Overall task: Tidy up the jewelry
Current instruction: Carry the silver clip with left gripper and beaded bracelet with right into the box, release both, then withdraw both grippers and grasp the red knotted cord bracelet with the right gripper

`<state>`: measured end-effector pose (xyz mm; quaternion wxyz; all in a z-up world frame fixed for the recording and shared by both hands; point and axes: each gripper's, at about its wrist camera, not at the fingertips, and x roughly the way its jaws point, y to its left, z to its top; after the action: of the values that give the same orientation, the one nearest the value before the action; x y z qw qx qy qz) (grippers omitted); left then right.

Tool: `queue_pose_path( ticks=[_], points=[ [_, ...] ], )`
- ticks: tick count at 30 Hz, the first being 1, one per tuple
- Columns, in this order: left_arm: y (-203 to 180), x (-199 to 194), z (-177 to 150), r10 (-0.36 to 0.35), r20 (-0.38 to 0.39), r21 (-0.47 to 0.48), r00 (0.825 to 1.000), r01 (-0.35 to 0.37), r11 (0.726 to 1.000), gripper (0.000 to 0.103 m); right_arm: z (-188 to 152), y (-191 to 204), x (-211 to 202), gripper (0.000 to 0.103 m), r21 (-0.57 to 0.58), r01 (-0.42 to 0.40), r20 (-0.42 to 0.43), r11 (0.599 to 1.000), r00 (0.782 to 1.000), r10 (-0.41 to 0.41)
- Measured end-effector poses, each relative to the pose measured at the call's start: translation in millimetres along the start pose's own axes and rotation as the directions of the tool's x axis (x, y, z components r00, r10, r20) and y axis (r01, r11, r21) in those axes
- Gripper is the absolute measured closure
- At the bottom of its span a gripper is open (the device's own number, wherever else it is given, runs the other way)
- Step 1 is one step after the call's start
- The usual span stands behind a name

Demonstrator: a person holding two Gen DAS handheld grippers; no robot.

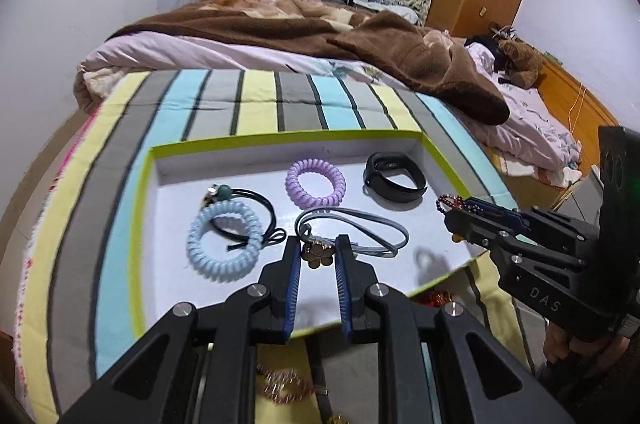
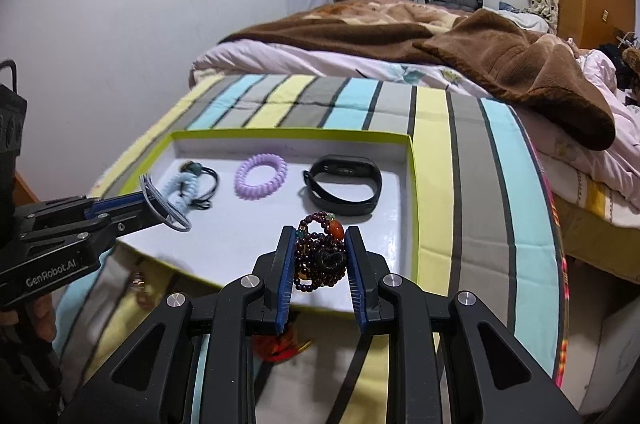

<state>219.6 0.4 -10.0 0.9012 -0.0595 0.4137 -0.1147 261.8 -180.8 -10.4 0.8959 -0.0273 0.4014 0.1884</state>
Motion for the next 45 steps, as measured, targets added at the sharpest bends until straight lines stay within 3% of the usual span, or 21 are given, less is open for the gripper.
queue_pose_path(
  ticks=[12,22,28,32,35,45],
  points=[
    [-0.7,34.2,-1.1,0.029,-0.069,0.002,0.997,-0.029,1.000,0.085,0.4,-4.4,30.1,0.078,-0.041,0.017,-0.051,0.999,0.999,-0.019],
    [1.9,37.6,0.7,0.019,-0.071,-0.015,0.997,-0.020,1.000,0.084,-3.6,-3.6,36.5,0.078,-0.051,0.020,-0.066,0.999,0.998,-0.023],
    [0.6,36.1,0.1,0.011,-0.072,-0.013,0.997,-0.012,1.000,0.074,-2.7,-1.7,32.9,0.077,-0.051,0.016,-0.052,0.999,0.998,-0.019],
    [1.1,30.6,-0.2,0.001,-0.063,-0.021,0.998,-0.003,1.000,0.072,-2.3,-3.2,27.1,0.066,-0.031,0.012,-0.034,0.999,0.999,-0.013],
    [0.6,22.5,-1.2,-0.005,-0.050,-0.017,0.999,0.004,1.000,0.063,-2.3,-3.4,19.9,0.065,-0.015,-0.007,-0.015,1.000,1.000,0.006],
    [3.3,-14.4,-8.6,-0.016,0.014,-0.039,1.000,0.016,0.999,0.058,-12.8,-0.6,-16.1,0.065,0.026,-0.049,0.064,0.998,0.997,0.047]
  ],
)
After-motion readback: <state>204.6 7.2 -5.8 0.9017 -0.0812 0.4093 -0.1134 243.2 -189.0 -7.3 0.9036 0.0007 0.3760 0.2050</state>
